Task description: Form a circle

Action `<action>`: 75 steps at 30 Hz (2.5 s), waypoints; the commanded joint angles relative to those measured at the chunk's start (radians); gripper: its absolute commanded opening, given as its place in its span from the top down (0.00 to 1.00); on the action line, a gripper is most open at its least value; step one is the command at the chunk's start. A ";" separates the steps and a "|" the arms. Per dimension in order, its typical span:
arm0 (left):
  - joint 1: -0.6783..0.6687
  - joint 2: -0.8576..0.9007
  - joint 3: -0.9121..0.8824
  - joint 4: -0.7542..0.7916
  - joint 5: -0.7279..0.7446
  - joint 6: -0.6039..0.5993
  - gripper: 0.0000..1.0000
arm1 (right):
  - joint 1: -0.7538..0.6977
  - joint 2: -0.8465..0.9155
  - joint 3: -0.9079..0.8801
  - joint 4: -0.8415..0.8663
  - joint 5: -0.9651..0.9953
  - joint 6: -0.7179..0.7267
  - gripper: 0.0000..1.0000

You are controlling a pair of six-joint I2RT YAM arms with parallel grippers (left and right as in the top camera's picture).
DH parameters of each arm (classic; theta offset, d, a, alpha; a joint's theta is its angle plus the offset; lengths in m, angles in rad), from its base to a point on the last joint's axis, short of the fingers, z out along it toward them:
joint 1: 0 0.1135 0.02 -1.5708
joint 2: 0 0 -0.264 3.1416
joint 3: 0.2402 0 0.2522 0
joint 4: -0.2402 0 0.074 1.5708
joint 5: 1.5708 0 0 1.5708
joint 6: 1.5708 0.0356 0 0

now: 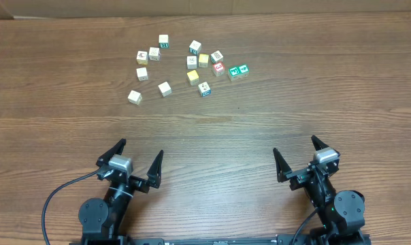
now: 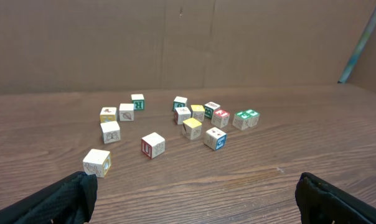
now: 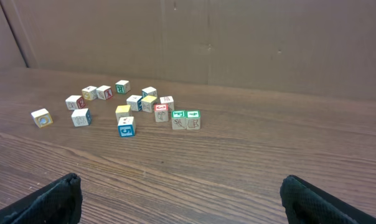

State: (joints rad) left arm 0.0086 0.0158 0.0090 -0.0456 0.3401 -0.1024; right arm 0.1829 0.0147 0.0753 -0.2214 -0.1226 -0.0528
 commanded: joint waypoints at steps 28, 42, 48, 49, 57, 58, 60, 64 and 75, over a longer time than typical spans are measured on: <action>0.005 -0.010 -0.004 -0.002 -0.007 -0.010 0.00 | -0.008 -0.012 -0.009 0.007 -0.021 0.109 0.00; 0.005 -0.010 -0.004 -0.002 -0.007 -0.010 0.00 | -0.008 -0.012 -0.009 0.007 -0.021 0.109 0.00; 0.005 -0.010 -0.004 -0.002 -0.007 -0.010 0.01 | -0.008 -0.012 -0.009 0.007 -0.021 0.109 0.00; 0.005 -0.010 -0.004 -0.002 -0.007 -0.010 0.00 | -0.008 -0.012 -0.009 0.007 -0.021 0.109 0.00; 0.005 -0.010 -0.004 -0.002 -0.007 -0.010 0.00 | -0.008 -0.012 -0.009 0.007 -0.021 0.109 0.00; 0.005 -0.010 -0.004 -0.002 -0.007 -0.010 0.01 | -0.008 -0.012 -0.009 0.007 -0.021 0.109 0.00; 0.005 -0.010 -0.004 -0.002 -0.007 -0.010 0.00 | -0.008 -0.012 -0.009 0.006 -0.021 0.109 0.00; 0.005 -0.010 -0.004 -0.002 -0.028 -0.010 0.01 | -0.008 -0.012 -0.009 0.007 -0.021 0.109 0.00; 0.004 -0.010 -0.003 0.012 0.125 -0.312 0.00 | -0.008 -0.012 -0.009 0.007 -0.021 0.109 0.00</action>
State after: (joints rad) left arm 0.0086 0.0158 0.0090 -0.0418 0.3779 -0.2317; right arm 0.1829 0.0147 0.0753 -0.2203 -0.1421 0.0521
